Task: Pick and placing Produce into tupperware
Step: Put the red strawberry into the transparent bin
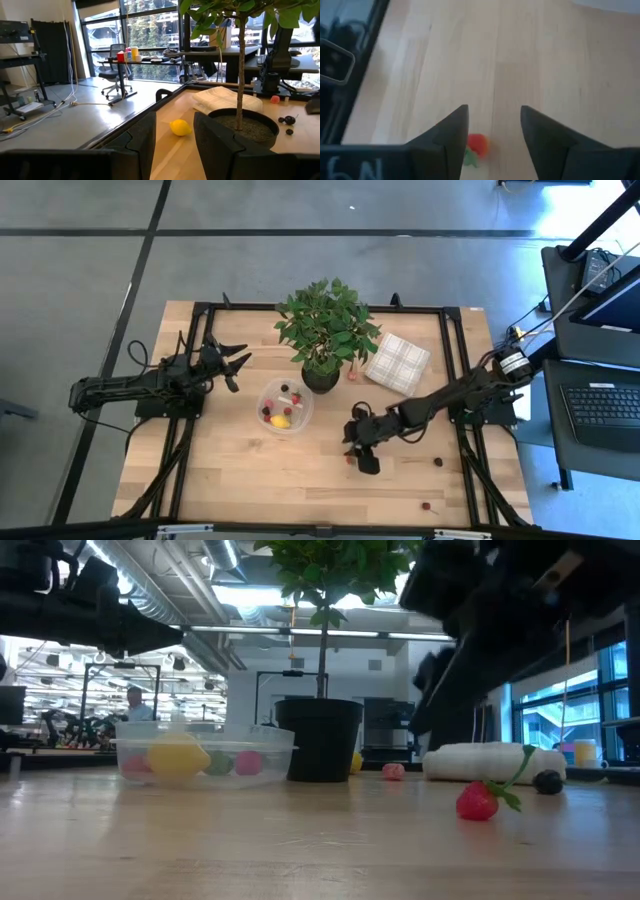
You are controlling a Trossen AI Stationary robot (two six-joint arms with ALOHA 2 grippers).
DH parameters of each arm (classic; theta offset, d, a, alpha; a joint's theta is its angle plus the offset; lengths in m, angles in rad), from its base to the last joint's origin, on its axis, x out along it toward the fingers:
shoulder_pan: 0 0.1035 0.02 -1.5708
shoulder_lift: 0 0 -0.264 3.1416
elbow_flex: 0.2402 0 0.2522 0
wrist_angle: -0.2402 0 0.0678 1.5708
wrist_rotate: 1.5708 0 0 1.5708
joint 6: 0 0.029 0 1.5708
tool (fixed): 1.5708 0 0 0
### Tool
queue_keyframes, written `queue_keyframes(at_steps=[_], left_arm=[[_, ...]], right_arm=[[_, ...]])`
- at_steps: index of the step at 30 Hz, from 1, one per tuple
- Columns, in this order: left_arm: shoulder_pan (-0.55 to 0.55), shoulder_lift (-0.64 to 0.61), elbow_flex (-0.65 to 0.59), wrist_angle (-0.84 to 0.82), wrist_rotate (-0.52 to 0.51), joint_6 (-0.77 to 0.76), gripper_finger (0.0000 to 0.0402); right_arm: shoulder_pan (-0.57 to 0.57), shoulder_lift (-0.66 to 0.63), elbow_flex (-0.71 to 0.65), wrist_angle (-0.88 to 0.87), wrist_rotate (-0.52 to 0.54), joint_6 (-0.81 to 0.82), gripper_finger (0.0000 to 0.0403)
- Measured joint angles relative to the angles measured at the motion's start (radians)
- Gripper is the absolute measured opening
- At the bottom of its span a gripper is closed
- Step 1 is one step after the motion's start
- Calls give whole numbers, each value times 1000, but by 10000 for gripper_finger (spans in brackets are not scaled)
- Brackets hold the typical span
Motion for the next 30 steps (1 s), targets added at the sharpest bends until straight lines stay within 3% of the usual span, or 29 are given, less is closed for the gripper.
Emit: queue_keyframes(at_steps=[6,13,21,30], left_arm=[[0,0,0,0,0,20,126],[0,0,0,0,0,21,126],[0,0,0,0,0,20,126],[0,0,0,-19,0,19,126]], right_arm=[[41,45,144,-259,97,-27,182],[84,158,232,-289,97,-18,182],[111,253,323,-451,97,54,182],[115,278,346,-498,102,107,182]])
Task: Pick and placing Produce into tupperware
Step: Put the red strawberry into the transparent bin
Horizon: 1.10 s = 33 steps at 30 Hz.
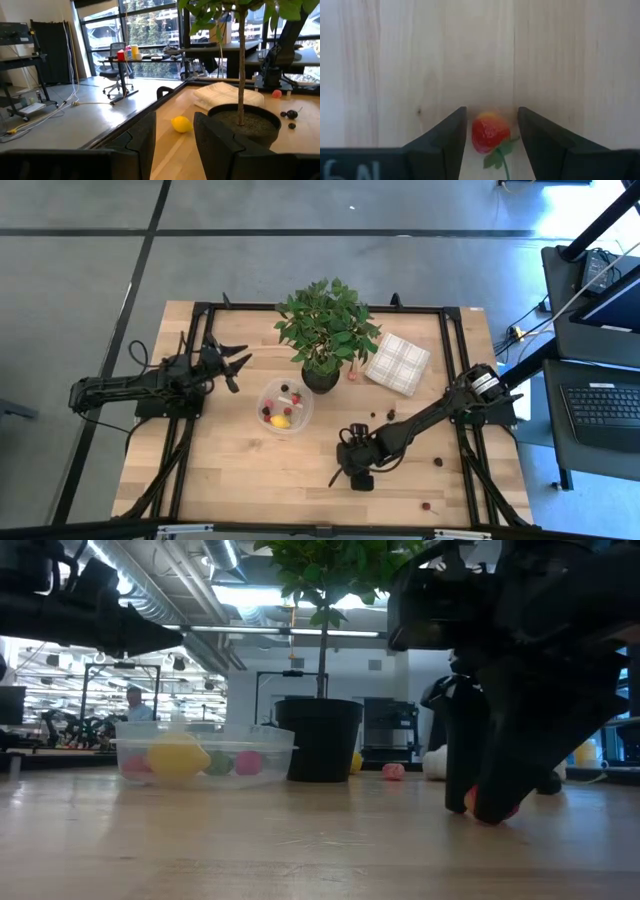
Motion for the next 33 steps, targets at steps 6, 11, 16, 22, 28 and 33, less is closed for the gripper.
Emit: queue_keyframes(at_steps=[6,11,16,22,28,33], left_arm=[[0,0,0,-45,0,-1,126],[0,0,0,-49,0,-2,126],[0,0,0,-49,0,-2,126],[0,0,0,-49,0,-2,126],[0,0,0,-49,0,-2,126],[0,0,0,-49,0,-5,126]], right_arm=[[0,1,0,-22,0,15,182],[0,1,0,-37,-1,15,182],[0,1,-2,-43,0,15,173],[-1,2,-3,-48,0,11,110],[-1,2,-3,-49,0,1,92],[-3,3,-3,-46,8,0,94]])
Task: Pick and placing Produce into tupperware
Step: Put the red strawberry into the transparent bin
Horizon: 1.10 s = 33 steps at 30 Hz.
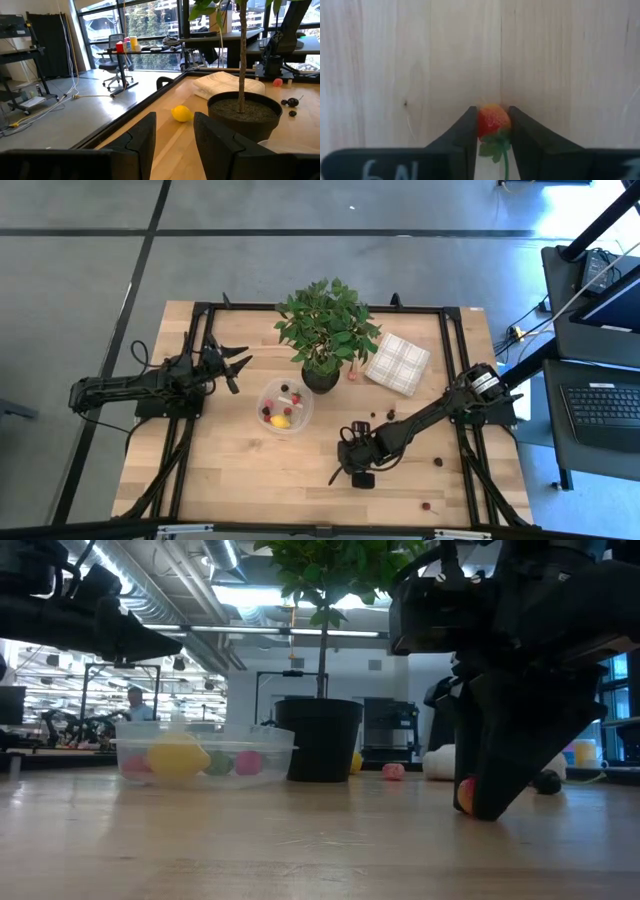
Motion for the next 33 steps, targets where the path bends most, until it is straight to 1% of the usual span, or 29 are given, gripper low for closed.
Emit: queue_keyframes(at_steps=[5,8,13,16,18,25,30,33], left_arm=[[0,0,0,0,0,-1,126],[0,0,0,0,0,-1,126],[0,0,0,0,0,-1,126],[0,0,0,0,0,-1,126],[0,0,0,0,0,-1,126],[0,0,0,0,0,-1,126],[0,0,0,0,0,-1,126],[0,0,0,0,0,-1,126]], right_arm=[[-22,8,52,-36,-3,-55,99],[-46,10,103,-44,42,-124,93],[-98,7,183,-31,148,-251,96],[-131,7,226,7,211,-334,97],[-155,7,250,37,233,-395,97],[-241,4,266,258,239,-545,96],[-291,25,267,358,228,-555,95],[-311,45,267,373,211,-548,95]])
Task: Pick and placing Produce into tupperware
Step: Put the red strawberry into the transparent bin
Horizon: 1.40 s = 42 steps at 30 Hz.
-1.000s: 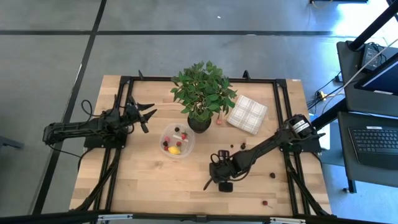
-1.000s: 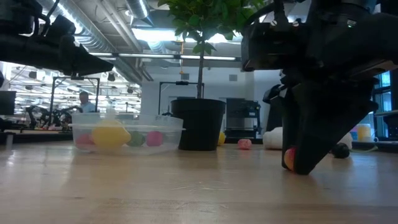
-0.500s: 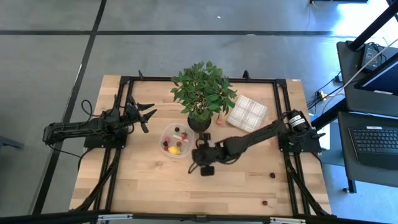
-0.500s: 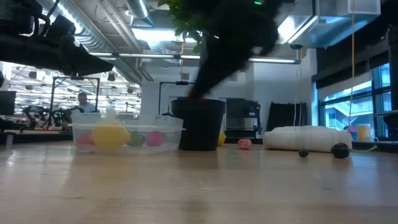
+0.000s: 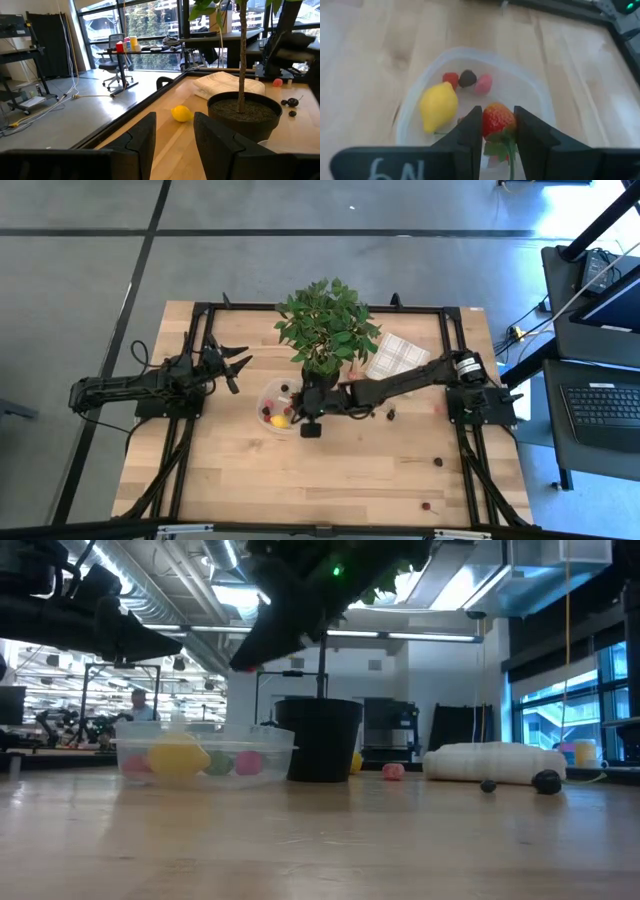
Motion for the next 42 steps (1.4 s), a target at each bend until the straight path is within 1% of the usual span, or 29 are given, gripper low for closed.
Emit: queue_keyframes(at_steps=[4,10,13,31,42], left_arm=[[0,0,0,0,0,0,126],[0,0,0,1,0,0,126],[0,0,0,1,0,0,126],[0,0,0,1,0,-1,126],[0,0,0,1,0,-2,126]], right_arm=[[-20,41,0,3,-8,21,95],[-36,120,0,91,-9,22,99],[-39,150,0,105,-10,23,101],[-41,158,0,106,-10,47,105],[-41,158,0,106,-10,47,116]])
